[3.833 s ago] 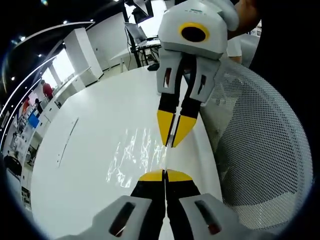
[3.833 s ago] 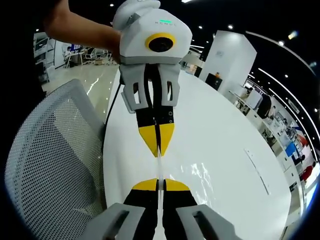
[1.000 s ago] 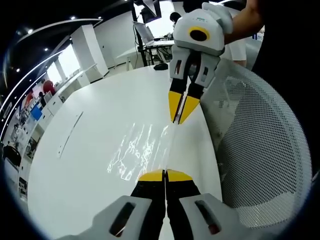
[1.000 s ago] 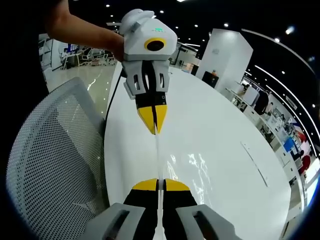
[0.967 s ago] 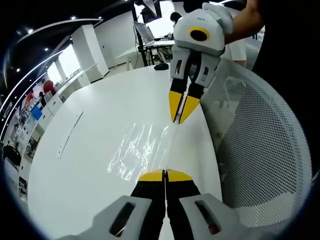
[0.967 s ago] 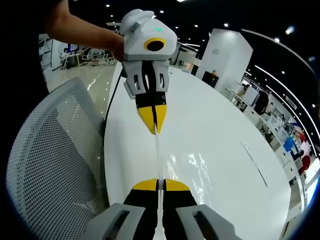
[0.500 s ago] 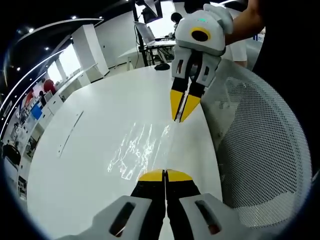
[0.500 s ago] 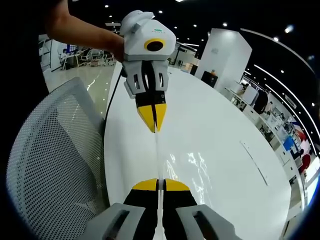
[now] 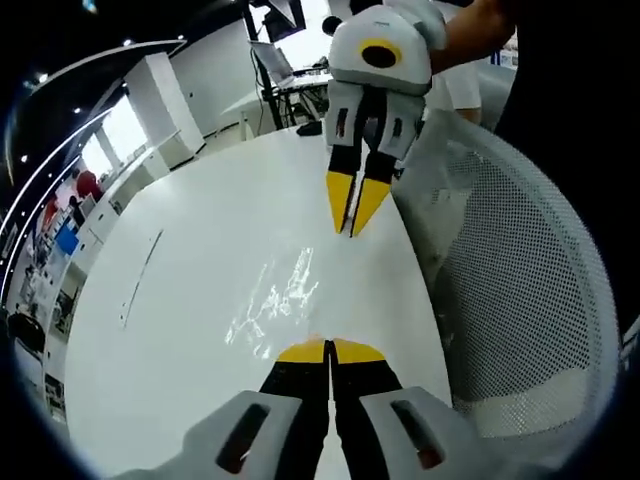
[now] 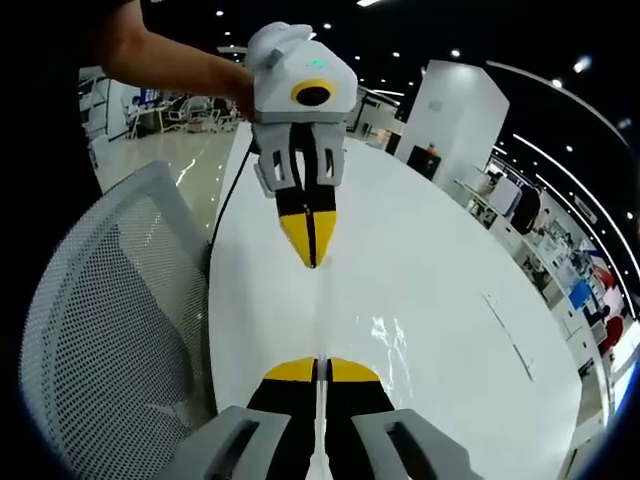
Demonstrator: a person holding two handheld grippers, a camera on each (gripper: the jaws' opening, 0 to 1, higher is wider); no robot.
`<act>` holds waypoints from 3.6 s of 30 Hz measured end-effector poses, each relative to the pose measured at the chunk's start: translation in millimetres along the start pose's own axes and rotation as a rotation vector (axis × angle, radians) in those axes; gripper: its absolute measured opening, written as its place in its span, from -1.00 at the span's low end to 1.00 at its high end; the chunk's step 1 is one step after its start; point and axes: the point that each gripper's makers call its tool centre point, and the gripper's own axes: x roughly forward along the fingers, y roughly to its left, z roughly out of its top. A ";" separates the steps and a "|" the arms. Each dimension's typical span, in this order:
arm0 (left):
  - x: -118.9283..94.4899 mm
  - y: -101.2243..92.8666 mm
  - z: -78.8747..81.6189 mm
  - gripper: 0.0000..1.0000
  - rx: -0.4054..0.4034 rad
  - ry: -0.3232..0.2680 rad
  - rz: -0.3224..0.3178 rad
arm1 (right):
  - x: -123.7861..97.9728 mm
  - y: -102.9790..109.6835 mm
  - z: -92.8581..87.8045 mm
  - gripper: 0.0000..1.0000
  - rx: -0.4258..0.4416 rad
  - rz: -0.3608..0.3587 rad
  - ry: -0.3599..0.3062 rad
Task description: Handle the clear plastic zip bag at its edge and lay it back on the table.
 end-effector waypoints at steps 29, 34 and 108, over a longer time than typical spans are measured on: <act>-0.1 -1.5 -5.0 -0.67 0.008 0.012 -0.016 | -2.8 7.1 -8.4 -1.00 -0.009 0.004 0.021; 6.3 -4.7 1.1 -0.65 0.017 0.005 -0.036 | -3.6 7.9 -8.6 -1.00 -0.016 0.006 0.021; 18.7 -17.2 -8.6 -1.00 0.000 0.052 -0.088 | -6.4 14.0 -15.5 -1.00 0.027 0.021 0.012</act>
